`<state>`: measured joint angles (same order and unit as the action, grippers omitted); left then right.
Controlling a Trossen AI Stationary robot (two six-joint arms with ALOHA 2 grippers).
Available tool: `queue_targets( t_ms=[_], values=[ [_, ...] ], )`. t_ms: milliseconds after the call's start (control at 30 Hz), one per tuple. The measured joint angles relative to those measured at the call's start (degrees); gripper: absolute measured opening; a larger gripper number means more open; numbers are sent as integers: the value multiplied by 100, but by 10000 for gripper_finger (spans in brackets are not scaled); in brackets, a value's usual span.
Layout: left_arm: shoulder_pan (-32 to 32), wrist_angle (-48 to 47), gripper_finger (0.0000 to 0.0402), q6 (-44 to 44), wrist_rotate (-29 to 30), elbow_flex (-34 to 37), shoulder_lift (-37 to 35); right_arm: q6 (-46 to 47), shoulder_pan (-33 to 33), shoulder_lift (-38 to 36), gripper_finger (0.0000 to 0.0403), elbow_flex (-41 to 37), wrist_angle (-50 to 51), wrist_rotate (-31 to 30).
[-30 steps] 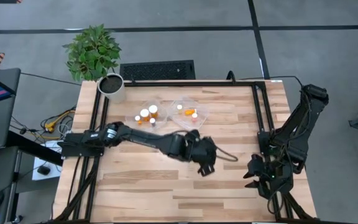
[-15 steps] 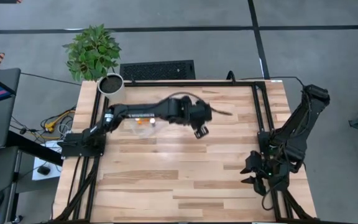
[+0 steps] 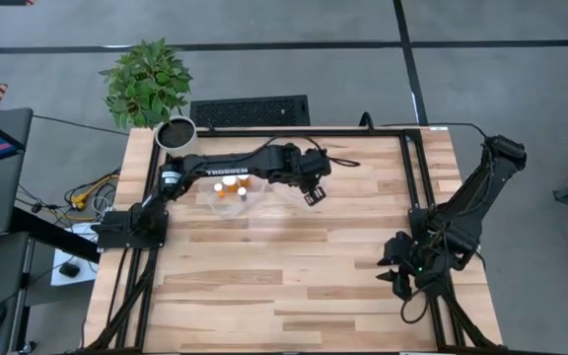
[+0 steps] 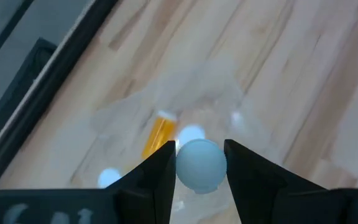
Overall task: Pick and place medicine bottles into bin by pill shape (circle, oval)
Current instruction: Put the small green tablet bottle into the right transparent bin
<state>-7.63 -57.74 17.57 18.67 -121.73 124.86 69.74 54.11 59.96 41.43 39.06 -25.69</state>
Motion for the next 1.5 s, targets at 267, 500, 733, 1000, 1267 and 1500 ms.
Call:
queue_targets(
  t_ms=[267,500,733,1000,1267,1500],
  values=[
    [-106,342,122,85,130,1444,-1251,80,-1,0,201,-2,-26,0],
    [-70,3069,122,687,117,4172,-3126,136,-1,2,201,-2,-46,-2],
    [-65,4870,122,814,-86,5365,-3230,146,-1,0,201,-5,-34,-4],
    [-64,5134,121,559,-295,5175,-2390,450,-27,2,201,-223,-80,11],
    [-210,4969,121,622,-263,5167,-1841,492,-27,2,201,-238,-50,13],
    [-249,4954,121,457,-271,5172,-1594,500,-27,1,201,-238,-118,15]
  ],
)
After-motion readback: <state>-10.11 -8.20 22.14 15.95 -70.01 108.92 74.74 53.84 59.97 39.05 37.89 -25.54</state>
